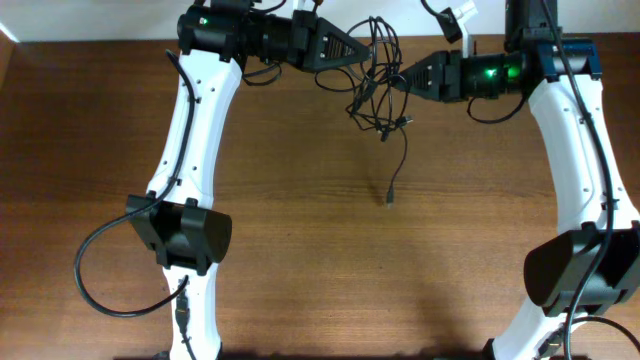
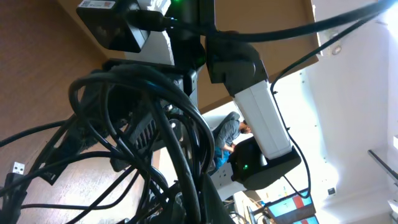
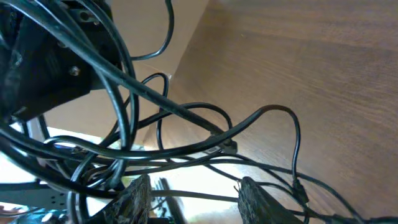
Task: Untangle cables
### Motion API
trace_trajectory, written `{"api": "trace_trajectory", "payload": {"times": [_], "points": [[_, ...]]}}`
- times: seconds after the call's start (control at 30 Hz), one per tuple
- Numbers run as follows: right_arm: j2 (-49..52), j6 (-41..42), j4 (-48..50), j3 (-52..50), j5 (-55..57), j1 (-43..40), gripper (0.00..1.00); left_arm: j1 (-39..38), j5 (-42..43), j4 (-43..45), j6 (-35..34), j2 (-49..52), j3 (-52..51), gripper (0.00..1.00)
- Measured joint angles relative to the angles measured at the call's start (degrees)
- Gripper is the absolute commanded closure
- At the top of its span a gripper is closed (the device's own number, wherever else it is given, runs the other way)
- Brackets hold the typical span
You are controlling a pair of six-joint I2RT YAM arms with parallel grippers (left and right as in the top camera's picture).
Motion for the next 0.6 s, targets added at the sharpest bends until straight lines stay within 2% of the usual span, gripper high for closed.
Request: {"api": "trace_trajectory", "payload": {"times": [0.13, 0.3, 0.37, 0.53, 0.6], "points": [[0.0, 1.86, 0.74, 0.0, -0.87, 0.15, 0.54, 0.0, -0.02, 0.02, -2.51, 0.0, 0.0, 1.0], [0.0, 8.72, 9.94, -0.04, 1.95, 4.04, 0.56, 0.02, 0.17, 2.56, -14.1, -0.04, 0.0, 1.0], [0.02, 13.42, 14.36, -0.04, 4.76, 6.78, 0.62, 0.0, 0.42, 4.39, -18.14, -0.07, 0.04, 1.0], [0.13, 24.04, 15.54, -0.04, 7.48, 7.87, 0.63, 0.0, 0.83, 5.79, -21.18, -0.15, 0.04, 1.0], [0.24, 24.06, 13.4, -0.02, 7.48, 6.54, 0.61, 0.0, 0.85, 6.97, -20.92, -0.15, 0.04, 1.0]]}}
